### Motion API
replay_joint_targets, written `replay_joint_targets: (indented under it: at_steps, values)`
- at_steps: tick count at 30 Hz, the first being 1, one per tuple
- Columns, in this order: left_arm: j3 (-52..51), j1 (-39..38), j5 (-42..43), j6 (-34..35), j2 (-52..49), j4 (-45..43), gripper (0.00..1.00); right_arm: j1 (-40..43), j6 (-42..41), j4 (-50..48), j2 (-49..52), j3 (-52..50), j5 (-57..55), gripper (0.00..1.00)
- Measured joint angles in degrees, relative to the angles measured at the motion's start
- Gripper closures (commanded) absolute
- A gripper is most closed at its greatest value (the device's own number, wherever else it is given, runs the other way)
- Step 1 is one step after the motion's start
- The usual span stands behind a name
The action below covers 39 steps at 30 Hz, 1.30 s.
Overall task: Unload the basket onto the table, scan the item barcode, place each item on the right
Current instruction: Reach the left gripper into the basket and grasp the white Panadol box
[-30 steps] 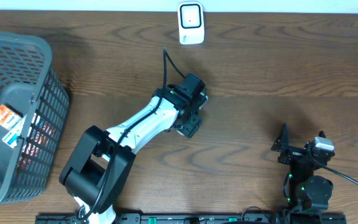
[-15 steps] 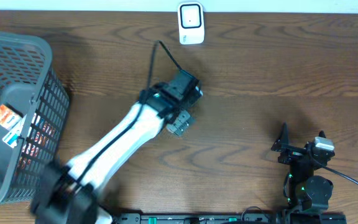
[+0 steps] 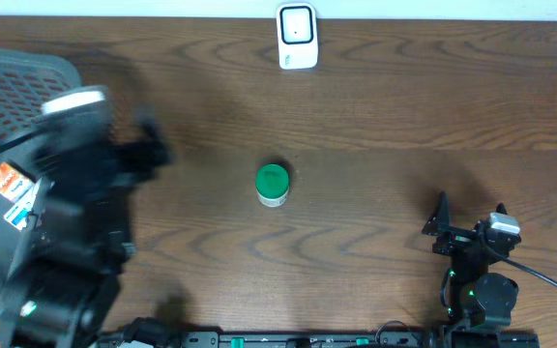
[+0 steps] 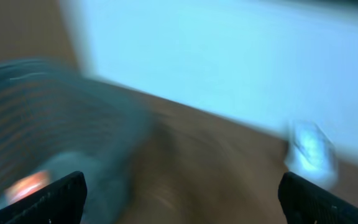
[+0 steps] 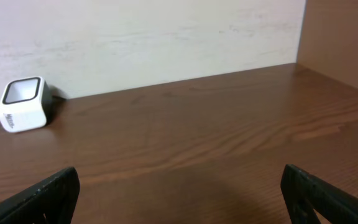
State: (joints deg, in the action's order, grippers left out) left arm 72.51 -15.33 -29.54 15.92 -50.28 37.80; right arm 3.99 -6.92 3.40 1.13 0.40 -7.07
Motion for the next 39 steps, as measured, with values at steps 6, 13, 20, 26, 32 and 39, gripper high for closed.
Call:
replay_joint_targets:
  at_steps: [6, 13, 20, 26, 32, 39]
  values:
    - [4.2, 22.4, -3.6, 12.4, 0.2, 6.6, 0.02, 0.0, 0.0, 0.0, 0.0, 0.0, 0.0, 0.01]
    - [7.9, 47.2, 8.3, 20.3, -11.9, 11.3, 0.02, 0.0, 0.0, 0.0, 0.0, 0.0, 0.0, 0.01]
    - [8.6, 56.0, 21.6, 27.0, -28.7, 10.6, 0.02, 0.0, 0.0, 0.0, 0.0, 0.0, 0.0, 0.01]
    - [8.6, 56.0, 26.8, 30.0, -36.4, 9.7, 0.02, 0.0, 0.0, 0.0, 0.0, 0.0, 0.0, 0.01]
    - [8.7, 56.0, 29.6, 39.3, -45.2, 9.6, 0.02, 0.0, 0.0, 0.0, 0.0, 0.0, 0.0, 0.01]
    - [8.8, 54.7, 30.5, 53.8, -53.7, 9.5, 0.02, 0.0, 0.0, 0.0, 0.0, 0.0, 0.0, 0.01]
